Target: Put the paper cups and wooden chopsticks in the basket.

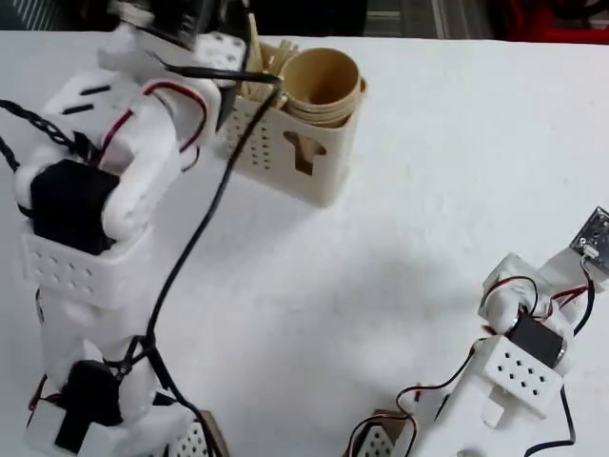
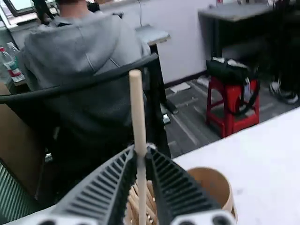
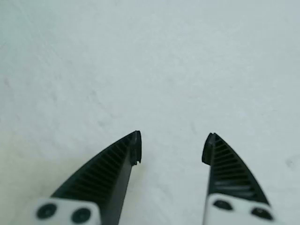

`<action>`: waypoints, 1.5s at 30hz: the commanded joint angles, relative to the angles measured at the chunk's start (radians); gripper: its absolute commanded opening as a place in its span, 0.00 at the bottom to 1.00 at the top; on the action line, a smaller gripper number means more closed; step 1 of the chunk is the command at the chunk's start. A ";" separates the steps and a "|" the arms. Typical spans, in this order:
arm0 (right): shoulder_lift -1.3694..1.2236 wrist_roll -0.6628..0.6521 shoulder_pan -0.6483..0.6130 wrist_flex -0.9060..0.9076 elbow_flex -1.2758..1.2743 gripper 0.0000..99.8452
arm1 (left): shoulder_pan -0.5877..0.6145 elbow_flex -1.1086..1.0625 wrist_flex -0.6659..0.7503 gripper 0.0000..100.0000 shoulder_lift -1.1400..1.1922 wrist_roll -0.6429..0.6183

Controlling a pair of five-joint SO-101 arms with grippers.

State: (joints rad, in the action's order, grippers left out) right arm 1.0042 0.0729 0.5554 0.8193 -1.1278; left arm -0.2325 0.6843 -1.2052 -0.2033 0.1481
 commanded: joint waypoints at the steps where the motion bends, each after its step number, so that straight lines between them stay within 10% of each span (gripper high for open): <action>1: 0.013 -0.002 -0.025 -0.018 0.009 0.22 | 0.058 0.028 0.115 0.02 -0.033 -0.074; 34: 0.013 -0.003 -0.025 -0.018 0.006 0.22 | 0.151 -0.712 0.454 0.03 0.220 -0.155; 45: 0.005 -0.074 -0.081 -0.019 0.003 0.22 | 0.147 -0.710 0.446 0.23 0.188 -0.147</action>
State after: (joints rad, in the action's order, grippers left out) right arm 1.0042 0.0269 0.4956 0.8193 -1.1308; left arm -0.0867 -0.0399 -0.7557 0.0146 0.0130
